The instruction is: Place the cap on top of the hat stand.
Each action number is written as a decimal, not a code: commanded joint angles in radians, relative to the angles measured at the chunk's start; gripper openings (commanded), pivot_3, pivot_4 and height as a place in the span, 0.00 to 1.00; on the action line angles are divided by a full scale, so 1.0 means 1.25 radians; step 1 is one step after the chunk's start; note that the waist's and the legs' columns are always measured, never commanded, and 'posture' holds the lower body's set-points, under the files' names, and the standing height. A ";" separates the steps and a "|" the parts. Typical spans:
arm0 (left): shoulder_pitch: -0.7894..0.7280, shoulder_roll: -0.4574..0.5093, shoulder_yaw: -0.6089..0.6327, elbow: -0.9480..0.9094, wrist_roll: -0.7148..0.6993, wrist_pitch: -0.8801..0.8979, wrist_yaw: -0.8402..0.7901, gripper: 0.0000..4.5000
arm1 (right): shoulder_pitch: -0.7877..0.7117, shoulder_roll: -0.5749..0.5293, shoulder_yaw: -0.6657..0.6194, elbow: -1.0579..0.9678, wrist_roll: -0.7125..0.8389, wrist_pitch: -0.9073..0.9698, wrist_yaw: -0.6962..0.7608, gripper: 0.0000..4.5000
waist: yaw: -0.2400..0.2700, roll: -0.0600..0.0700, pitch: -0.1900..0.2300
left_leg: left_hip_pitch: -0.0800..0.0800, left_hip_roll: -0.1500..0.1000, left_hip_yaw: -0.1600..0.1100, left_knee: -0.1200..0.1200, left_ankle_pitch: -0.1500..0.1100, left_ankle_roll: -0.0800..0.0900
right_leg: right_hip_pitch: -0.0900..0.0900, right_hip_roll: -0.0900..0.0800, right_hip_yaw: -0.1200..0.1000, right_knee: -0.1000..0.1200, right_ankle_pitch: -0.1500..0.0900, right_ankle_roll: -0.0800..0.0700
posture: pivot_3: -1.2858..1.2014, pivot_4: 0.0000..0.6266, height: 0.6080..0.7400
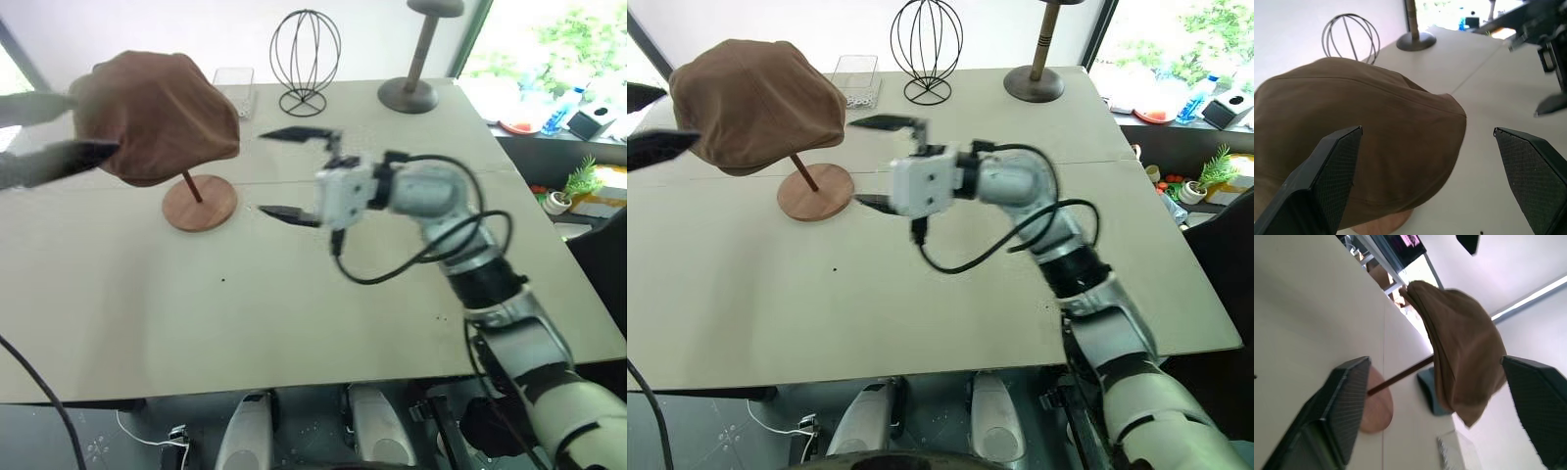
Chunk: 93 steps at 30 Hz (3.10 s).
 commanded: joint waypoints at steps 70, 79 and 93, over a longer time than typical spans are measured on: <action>0.275 -0.174 0.041 0.091 0.644 -1.262 0.501 0.02 | -0.212 -0.252 -0.320 -0.016 0.647 0.962 0.108 1.00 | 0.033 0.004 0.002 | -0.002 0.001 0.004 0.002 -0.001 0.002 | -0.001 0.000 0.001 -0.002 -0.001 -0.004 | 0.52 0.24 1.00; 0.106 -0.107 -0.143 0.427 0.648 -1.563 0.433 0.02 | -0.261 -0.252 -0.286 0.030 0.624 0.954 0.166 1.00 | 0.033 0.004 0.002 | -0.002 0.001 0.006 0.002 -0.001 0.002 | -0.001 -0.002 0.001 -0.002 -0.001 -0.004 | 0.52 0.24 1.00; -0.054 -0.083 -0.260 0.750 0.735 -1.727 0.463 0.02 | -0.286 -0.271 -0.258 0.043 0.592 0.964 0.202 1.00 | 0.029 0.004 0.002 | -0.002 0.002 0.006 0.002 -0.001 0.002 | -0.002 -0.001 0.001 -0.001 0.001 0.000 | 0.52 0.24 1.00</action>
